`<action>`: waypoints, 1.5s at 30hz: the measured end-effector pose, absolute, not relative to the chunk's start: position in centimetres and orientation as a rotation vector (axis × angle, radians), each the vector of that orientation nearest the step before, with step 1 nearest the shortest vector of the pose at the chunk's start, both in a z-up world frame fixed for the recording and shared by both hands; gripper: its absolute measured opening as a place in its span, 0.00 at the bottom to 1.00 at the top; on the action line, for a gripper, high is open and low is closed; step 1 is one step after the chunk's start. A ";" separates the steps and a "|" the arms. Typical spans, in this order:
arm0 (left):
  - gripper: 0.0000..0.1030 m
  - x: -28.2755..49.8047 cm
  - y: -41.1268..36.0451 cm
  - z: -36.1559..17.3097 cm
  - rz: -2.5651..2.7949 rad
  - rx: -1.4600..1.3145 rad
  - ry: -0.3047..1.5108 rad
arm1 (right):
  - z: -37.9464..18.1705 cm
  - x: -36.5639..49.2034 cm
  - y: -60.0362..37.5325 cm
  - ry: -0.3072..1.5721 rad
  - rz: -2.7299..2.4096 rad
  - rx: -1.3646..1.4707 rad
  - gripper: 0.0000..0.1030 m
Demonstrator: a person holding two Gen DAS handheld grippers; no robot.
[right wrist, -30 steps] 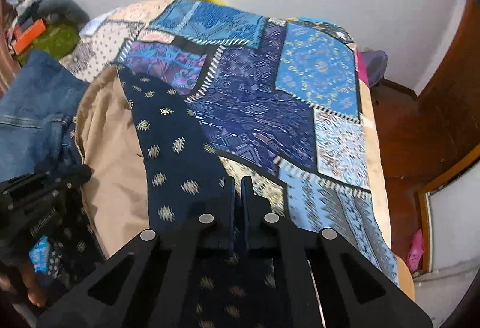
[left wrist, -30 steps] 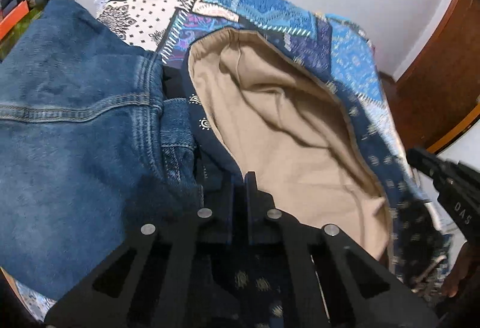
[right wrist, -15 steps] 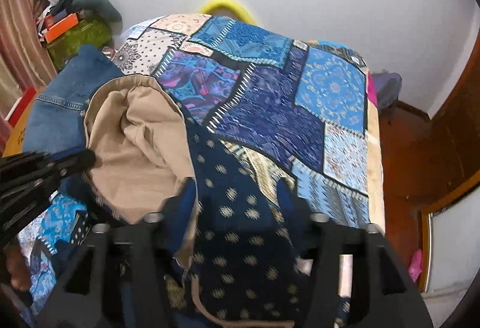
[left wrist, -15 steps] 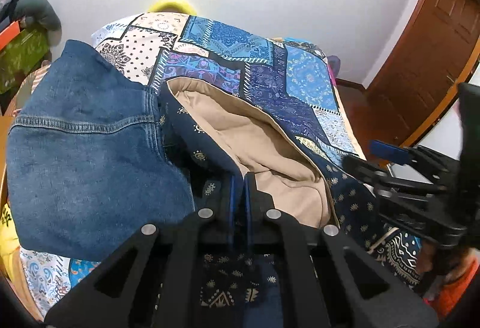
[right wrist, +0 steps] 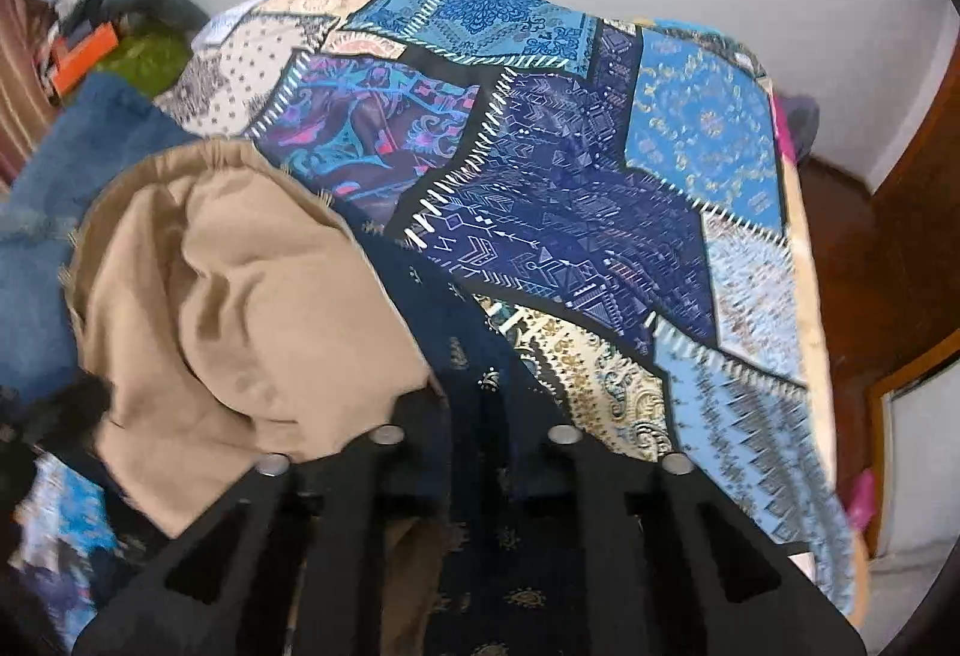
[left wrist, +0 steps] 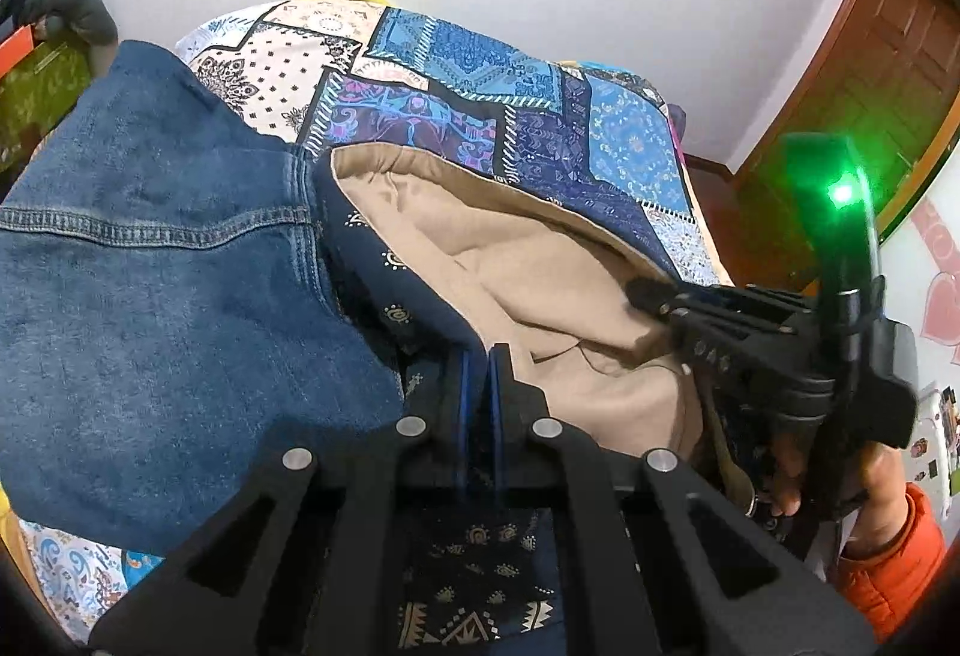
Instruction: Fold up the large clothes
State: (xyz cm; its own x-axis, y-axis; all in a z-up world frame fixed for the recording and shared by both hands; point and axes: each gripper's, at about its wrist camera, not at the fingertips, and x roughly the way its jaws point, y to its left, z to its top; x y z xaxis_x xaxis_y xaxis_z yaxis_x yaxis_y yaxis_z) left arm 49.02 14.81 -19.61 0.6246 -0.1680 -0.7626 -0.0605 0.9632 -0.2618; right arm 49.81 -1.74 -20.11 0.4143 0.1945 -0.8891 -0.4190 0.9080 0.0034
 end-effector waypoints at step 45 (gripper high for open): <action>0.46 31.3 14.4 -22.0 -0.026 -0.212 1.001 | -13.7 29.7 -13.4 1.008 0.368 -0.429 0.56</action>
State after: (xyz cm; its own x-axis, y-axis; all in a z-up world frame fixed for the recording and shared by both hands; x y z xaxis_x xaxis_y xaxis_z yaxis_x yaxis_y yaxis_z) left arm 31.35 14.44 -21.97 0.5407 -0.1185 -0.8329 -0.0759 0.9791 -0.1886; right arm 29.74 -13.40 -13.66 0.4858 0.0978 -0.8686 -0.4843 0.8574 -0.1743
